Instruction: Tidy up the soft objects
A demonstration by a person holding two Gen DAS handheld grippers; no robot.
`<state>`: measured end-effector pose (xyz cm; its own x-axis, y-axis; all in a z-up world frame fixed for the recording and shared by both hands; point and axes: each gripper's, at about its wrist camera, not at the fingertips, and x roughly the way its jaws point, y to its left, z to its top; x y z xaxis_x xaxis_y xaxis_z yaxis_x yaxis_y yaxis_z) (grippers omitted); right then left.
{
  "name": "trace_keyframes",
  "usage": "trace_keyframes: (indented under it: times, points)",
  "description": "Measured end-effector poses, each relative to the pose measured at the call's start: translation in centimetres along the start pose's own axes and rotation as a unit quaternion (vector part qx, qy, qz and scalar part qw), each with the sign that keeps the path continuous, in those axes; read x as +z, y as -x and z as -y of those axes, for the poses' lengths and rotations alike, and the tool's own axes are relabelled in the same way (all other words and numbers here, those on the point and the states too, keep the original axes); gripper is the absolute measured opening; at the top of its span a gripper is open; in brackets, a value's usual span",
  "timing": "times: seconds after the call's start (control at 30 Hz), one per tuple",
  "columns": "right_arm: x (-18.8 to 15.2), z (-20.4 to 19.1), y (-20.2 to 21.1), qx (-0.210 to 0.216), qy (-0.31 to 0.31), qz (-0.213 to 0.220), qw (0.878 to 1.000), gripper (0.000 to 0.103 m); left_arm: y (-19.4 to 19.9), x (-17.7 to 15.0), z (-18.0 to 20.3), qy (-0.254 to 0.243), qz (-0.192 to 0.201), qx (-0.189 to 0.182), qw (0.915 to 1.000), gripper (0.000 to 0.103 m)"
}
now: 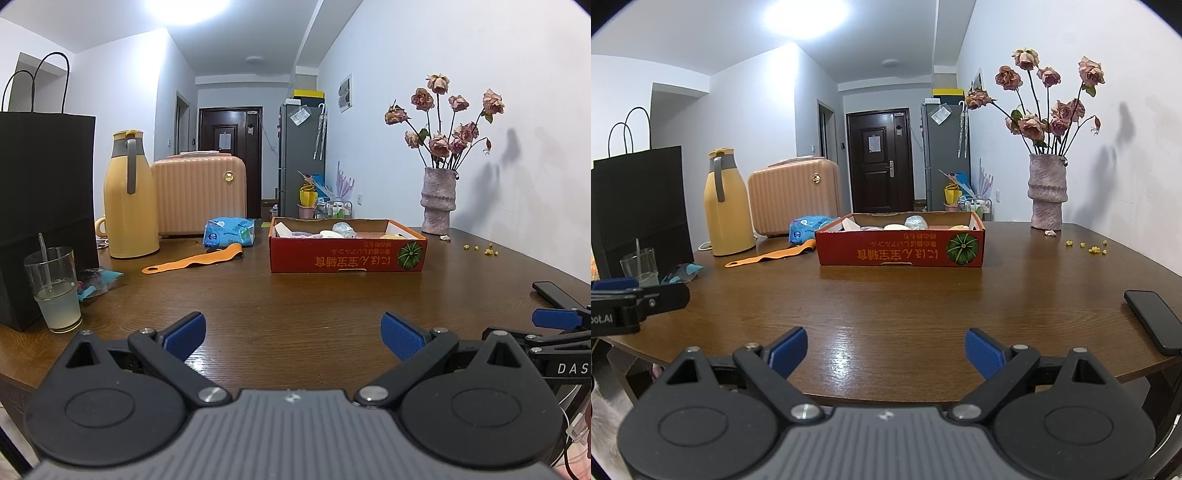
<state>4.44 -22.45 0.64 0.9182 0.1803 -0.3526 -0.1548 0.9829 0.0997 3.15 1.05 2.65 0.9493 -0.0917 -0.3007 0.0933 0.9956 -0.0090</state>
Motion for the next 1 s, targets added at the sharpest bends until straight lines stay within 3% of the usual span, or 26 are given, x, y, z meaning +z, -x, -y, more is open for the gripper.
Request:
trace_keyframes:
  times: [1.0]
  points:
    - [-0.22,-0.19,-0.07,-0.002,-0.002,0.000,1.000,0.093,-0.12,-0.12,-0.21,0.000,0.000,-0.002,1.0000,0.103]
